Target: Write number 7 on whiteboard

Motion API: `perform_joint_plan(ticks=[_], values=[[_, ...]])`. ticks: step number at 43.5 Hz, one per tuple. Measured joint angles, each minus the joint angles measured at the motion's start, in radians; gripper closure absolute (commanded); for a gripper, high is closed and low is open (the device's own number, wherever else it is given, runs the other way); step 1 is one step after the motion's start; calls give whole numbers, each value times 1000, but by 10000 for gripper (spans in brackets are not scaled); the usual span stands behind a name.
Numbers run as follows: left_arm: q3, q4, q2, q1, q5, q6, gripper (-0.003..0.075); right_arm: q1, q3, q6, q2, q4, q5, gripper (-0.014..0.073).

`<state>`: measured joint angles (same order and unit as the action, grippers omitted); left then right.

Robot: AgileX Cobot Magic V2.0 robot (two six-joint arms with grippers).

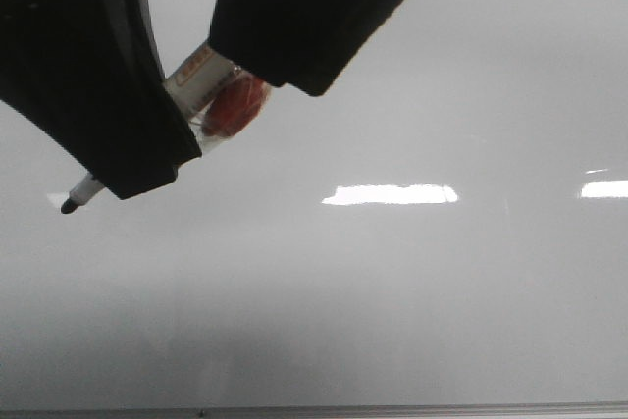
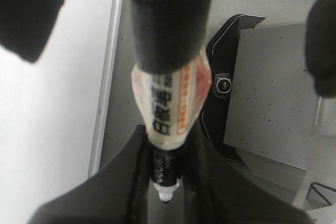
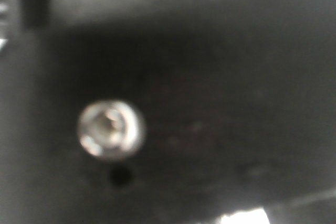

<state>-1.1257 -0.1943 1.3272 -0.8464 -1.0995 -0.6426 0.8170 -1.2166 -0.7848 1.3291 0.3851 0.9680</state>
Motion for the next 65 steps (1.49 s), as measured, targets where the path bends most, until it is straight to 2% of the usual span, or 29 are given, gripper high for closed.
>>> perform_joint_plan(ticks=[6,13,16,20,25,31,42,52,56,65], values=[[0,0,0,0,0,0,741,0,-2,0,0,2,0,343],[0,0,0,-2,-2,-8,723,0,-2,0,0,-2,-2,503],[0,2,0,-2,-2,-15,666,0,-2,-6,0,-2,0,554],[0,2,0,-2,-2,-18,525,0,-2,-9,0,-2,0,598],[0,13,0,-2,8,-11,388,0,-2,-9,0,-3,1,611],[0,53,-14,-2,28,44,323,-23,-2,2,0,-4,6,611],[4,63,-149,91,30,120,321,-147,-2,67,-69,-54,81,611],[139,-19,-326,303,57,150,321,-297,37,277,-234,-160,105,611],[203,-58,-392,376,69,154,321,-333,119,373,-326,-187,43,611],[277,-85,-495,473,112,158,321,-413,404,604,-579,-212,-230,611]])
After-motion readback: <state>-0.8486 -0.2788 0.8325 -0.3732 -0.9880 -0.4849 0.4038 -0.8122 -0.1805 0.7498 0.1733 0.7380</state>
